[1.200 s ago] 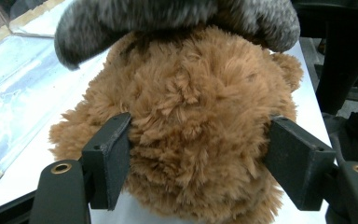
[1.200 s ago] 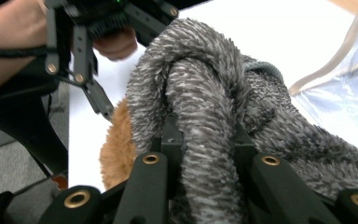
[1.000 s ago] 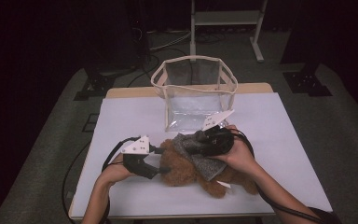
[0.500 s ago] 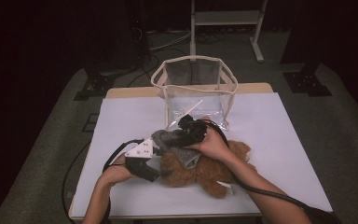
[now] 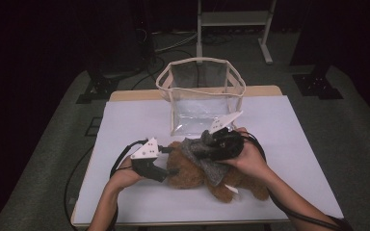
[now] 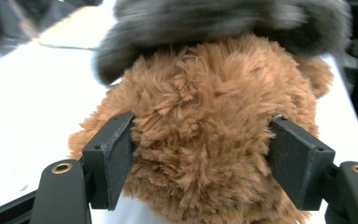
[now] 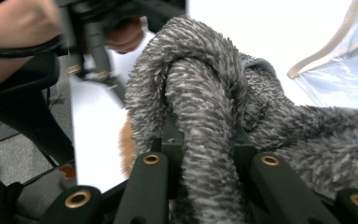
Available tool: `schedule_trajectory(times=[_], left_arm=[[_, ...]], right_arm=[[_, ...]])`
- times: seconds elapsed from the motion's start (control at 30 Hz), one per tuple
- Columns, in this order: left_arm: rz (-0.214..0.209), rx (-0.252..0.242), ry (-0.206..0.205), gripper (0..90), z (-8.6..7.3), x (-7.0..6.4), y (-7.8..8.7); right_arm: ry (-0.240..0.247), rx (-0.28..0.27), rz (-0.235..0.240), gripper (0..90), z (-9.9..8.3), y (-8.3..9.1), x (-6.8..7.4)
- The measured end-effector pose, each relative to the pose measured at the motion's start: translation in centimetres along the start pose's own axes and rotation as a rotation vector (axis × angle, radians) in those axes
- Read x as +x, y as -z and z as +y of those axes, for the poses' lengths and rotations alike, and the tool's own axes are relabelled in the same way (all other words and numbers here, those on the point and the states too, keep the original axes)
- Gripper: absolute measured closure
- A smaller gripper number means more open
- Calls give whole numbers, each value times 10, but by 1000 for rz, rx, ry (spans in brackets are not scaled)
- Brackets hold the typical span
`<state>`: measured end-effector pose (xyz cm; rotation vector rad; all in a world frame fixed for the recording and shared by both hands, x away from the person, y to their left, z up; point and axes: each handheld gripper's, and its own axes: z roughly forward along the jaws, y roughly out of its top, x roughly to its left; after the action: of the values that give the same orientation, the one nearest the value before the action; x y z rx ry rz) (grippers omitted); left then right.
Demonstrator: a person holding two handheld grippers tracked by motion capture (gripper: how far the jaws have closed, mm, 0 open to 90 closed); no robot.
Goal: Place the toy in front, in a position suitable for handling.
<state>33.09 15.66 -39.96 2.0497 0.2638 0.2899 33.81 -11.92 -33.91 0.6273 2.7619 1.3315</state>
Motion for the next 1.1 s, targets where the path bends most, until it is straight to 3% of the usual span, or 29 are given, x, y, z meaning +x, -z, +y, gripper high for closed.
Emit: schedule_trajectory(times=[0.07,0.13,0.27,0.4,0.5,0.6,0.8,1.0,1.1], left_arm=[[29,-4,16,273,0,1,-1],[28,-4,25,272,0,2,0],[12,-12,32,272,-2,2,5],[-26,26,19,266,-7,3,4],[10,30,14,305,-10,5,0],[29,24,6,324,-9,5,1],[45,5,-1,367,-7,4,-2],[71,8,12,366,-6,4,-4],[78,11,15,357,-7,4,-3]], right_arm=[[17,0,-16,739,-2,1,7],[31,8,-32,738,-2,-4,8],[11,-1,-28,740,-2,-14,-6],[-36,-32,-46,740,-5,-13,-25],[-49,-36,-46,739,-6,-13,-30],[-25,-24,-76,738,-3,-13,-28],[-3,-31,-86,740,3,-13,-21],[31,-60,-18,739,16,-26,-6],[63,-39,-31,737,17,-30,2]])
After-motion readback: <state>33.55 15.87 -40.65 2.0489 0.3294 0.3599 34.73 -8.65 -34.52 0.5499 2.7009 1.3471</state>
